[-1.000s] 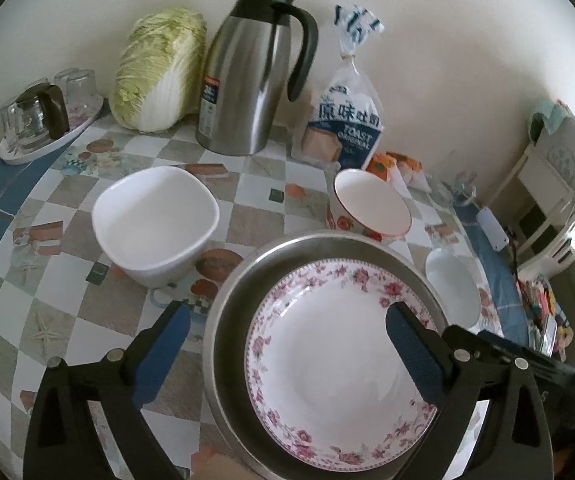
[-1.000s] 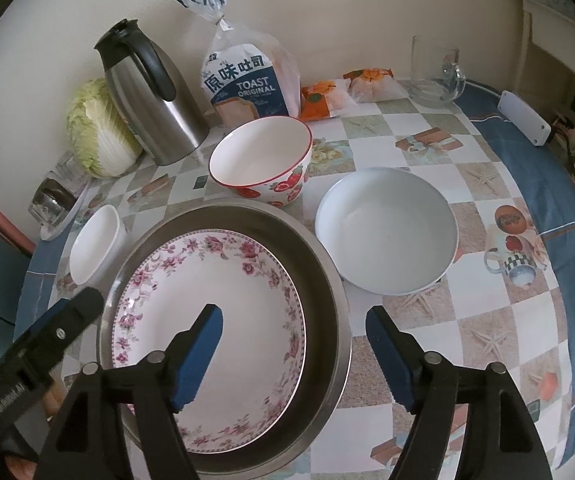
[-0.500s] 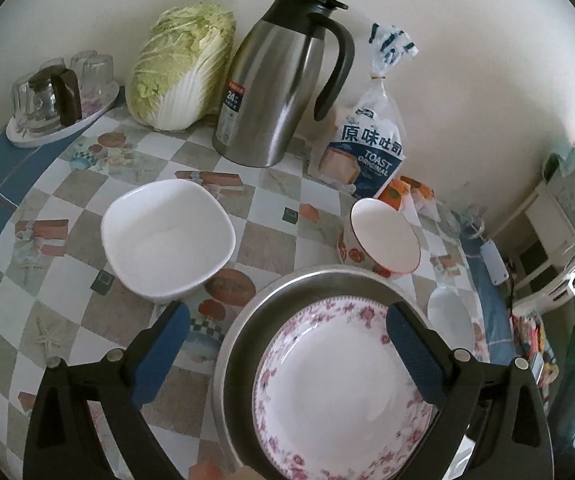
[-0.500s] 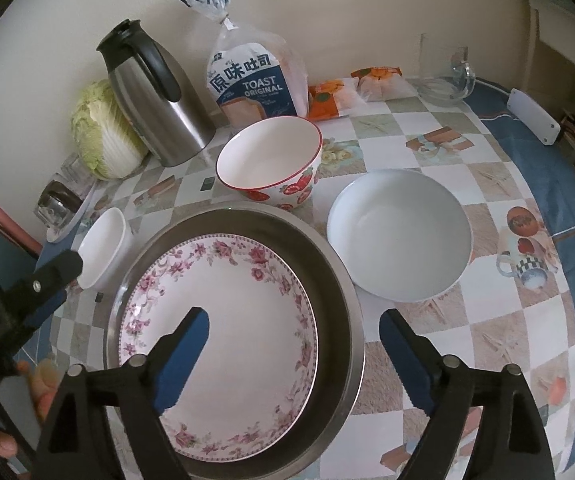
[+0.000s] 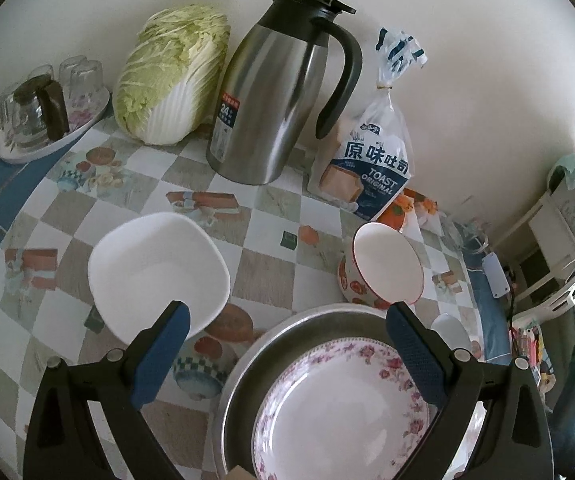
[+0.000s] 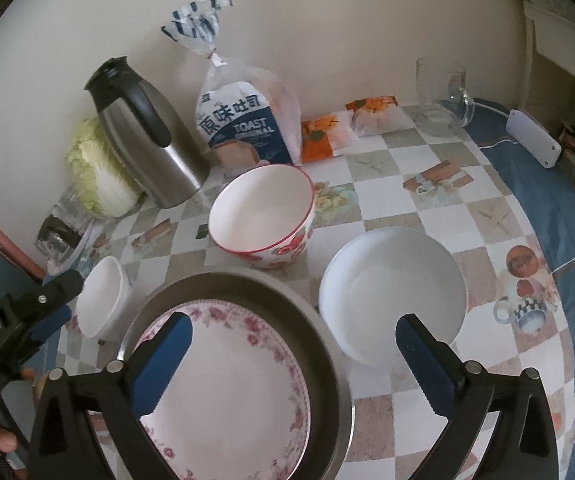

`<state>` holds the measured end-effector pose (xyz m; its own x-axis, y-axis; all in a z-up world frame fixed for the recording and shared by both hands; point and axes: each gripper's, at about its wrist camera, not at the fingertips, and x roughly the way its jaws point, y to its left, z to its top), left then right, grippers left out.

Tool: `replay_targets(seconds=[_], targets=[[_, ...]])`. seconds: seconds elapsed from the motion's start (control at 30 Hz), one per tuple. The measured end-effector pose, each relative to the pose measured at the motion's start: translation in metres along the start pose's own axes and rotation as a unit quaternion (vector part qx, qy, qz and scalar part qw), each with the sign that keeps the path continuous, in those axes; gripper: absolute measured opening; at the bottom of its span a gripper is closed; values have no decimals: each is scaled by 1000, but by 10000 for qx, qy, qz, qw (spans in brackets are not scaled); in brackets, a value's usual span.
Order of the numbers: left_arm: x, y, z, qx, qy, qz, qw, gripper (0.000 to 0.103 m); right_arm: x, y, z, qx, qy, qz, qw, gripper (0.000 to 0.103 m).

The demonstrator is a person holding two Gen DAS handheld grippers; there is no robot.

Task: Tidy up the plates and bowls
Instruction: 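Move both tools toward the red-rimmed strawberry-print bowl, then close both tools on the rim of the strawberry-print bowl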

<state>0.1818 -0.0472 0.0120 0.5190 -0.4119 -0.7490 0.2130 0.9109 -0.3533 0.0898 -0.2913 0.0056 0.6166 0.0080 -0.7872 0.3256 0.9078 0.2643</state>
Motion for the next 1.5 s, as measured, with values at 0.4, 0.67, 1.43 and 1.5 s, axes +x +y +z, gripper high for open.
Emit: replay_targets(seconds=[0.4,0.67,1.43,1.5], targets=[[25,-15,47,390,452,328,9977,99,8,-7,41,-50,146,67,9999,103],[46,-31,81,656,768,503,9936,99,19,-13,77,-22,249,-174,9995,103],[155,-67,66,910,1612,754,9798,97,120,-5,96,-235,1073,-427,9930,24],[162,-67,65,932,1657,749,9789,81,127,-6,96,-230,1127,-428,9924,19]])
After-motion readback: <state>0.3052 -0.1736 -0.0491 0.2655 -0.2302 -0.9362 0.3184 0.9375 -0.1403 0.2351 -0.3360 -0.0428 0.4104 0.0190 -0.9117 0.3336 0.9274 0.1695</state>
